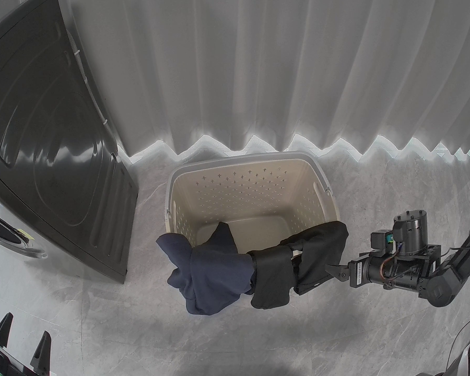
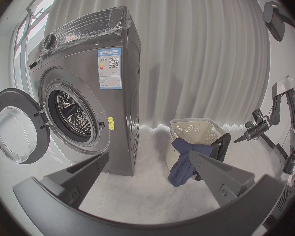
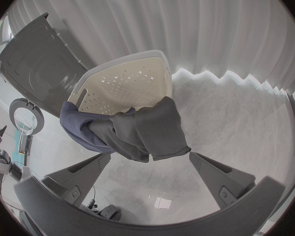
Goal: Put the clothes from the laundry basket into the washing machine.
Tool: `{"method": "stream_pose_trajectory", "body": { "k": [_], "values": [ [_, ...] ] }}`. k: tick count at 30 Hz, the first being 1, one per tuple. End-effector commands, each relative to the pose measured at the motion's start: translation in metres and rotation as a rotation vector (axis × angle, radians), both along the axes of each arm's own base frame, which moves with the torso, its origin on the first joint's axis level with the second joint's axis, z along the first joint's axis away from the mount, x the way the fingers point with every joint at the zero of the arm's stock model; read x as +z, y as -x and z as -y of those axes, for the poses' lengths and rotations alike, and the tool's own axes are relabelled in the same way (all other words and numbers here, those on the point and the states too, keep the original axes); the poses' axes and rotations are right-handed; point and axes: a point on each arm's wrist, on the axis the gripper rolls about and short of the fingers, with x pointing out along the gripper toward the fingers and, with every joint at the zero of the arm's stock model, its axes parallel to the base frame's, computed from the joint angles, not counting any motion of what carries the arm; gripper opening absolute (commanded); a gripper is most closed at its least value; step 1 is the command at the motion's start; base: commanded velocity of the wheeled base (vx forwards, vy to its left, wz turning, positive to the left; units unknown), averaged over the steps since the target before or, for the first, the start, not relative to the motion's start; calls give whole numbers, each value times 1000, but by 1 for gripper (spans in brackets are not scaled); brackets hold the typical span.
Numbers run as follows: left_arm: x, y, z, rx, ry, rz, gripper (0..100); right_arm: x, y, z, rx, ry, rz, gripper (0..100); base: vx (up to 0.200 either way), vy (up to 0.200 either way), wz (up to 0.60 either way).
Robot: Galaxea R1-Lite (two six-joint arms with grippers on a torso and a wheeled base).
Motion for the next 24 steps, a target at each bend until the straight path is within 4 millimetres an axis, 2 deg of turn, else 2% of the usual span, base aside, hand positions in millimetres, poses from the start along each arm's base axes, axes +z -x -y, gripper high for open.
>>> {"method": "stream_pose_trajectory", "body": {
  "k": [1, 14, 20, 21, 24],
  "values": [
    [-5, 0, 0, 0, 0, -1, 100, -24, -16, -9, 5, 18, -39, 100, 0, 0, 0],
    [-5, 0, 0, 0, 0, -3, 100, -32, -55, -20, -14, -12, 4, 100, 0, 0, 0],
    [-5, 0, 0, 0, 0, -3, 100, -29, -59, -22, -16, -31, 33, 100, 0, 0, 0],
    [-5, 0, 0, 0, 0, -3, 100, -29, -59, -23, -13, -31, 34, 0, 0, 0, 0],
    [-5, 0, 0, 0, 0, -3, 100, -29, -57, -25, -6, -35, 37, 0, 0, 0, 0]
  ]
}}
